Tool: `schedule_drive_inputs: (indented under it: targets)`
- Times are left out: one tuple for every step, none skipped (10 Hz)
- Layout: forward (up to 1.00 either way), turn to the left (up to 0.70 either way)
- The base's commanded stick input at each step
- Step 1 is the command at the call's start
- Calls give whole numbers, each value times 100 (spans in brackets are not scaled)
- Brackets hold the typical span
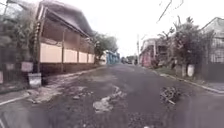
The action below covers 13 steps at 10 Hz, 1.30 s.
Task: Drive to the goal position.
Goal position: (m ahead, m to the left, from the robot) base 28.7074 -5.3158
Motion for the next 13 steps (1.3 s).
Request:
schedule_drive_inputs:
  targets:
    - [85,0]
    - [85,0]
    - [85,0]
    - [85,0]
    - [85,0]
    - [85,0]
    - [85,0]
    - [85,0]
    - [85,0]
    - [85,0]
    - [85,0]
    - [85,0]
    - [85,0]
